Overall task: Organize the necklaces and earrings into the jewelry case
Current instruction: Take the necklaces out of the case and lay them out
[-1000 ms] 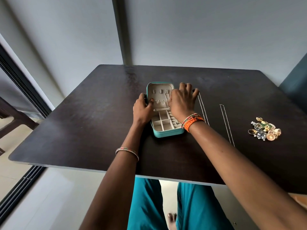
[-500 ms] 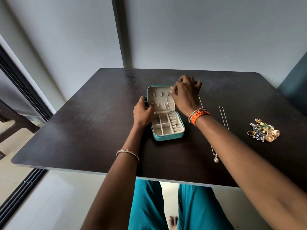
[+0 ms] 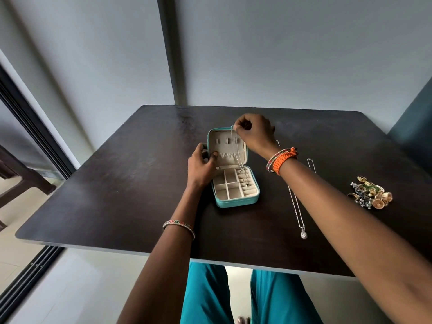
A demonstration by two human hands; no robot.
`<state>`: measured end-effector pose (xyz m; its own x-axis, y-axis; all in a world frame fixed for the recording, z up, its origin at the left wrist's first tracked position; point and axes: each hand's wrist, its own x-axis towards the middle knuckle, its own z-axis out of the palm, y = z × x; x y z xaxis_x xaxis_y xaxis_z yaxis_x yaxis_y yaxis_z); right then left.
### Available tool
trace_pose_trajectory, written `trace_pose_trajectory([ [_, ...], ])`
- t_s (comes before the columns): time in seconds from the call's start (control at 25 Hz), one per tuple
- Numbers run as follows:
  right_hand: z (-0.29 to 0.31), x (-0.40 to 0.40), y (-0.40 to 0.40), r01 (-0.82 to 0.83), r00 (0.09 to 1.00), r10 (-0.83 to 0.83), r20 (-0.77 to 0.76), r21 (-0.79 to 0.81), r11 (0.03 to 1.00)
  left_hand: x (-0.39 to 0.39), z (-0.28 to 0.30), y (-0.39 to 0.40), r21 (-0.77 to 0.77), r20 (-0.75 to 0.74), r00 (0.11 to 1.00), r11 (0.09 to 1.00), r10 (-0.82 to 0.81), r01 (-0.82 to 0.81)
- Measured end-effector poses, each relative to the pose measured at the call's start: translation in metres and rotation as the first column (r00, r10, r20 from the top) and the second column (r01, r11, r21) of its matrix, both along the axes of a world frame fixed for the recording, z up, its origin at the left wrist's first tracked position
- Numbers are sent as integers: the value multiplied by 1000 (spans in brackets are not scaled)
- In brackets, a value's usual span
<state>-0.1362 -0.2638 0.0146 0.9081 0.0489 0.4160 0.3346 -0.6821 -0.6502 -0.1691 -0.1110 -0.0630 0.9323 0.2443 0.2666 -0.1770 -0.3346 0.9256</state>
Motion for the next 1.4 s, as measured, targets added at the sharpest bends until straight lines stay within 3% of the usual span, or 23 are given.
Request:
trace_pose_trajectory([
  [0.2,12,-13,-3,-91,988,118,-95,251,964,-5,1,0,-26,-1,999,999,34,-34],
  [0.32,26,-31,-1,-218,923,344,-174,502,837,-9,0,8,-28,-45,998,999,39,-40],
  [0.44,40,-51,5,-280,847,487,-214,599,750,-18,1,24,28,-132,991,1000,4,0],
  [0.52,48,-61,8,-308,815,537,-219,621,721,-24,5,31,141,-157,987,990,34,-12],
  [0.6,55,-70,11,-333,796,554,-243,589,737,-36,19,30,232,-83,992,970,93,-71],
  [0.64,58,-75,11,-348,803,539,-255,534,771,-43,32,25,187,-18,997,980,71,-66],
  [0.72,64,-84,12,-358,835,489,-252,427,831,-57,63,12,-16,70,990,992,-123,124],
  [0.84,76,-94,9,-335,901,411,-138,380,862,-74,100,-14,-232,103,905,875,-413,426],
  [0.92,82,-95,-3,-265,950,308,-51,386,884,-78,111,-26,-395,175,925,837,-337,380],
  [1.0,86,-94,-17,-217,964,266,-27,502,837,-75,125,-31,-457,233,943,829,-238,322],
  [1.08,91,-98,-28,-218,945,324,-50,642,735,-73,144,-32,-415,268,934,847,-235,332],
  [1.2,99,-108,-32,-262,879,468,-91,728,633,-77,167,-36,-221,277,920,913,-278,342],
  [1.32,105,-111,-35,-341,855,510,-94,640,689,-82,172,-42,-91,283,909,934,-308,345],
  [1.4,109,-117,-36,-372,890,453,-59,480,794,-83,169,-43,-132,291,915,935,-281,329],
])
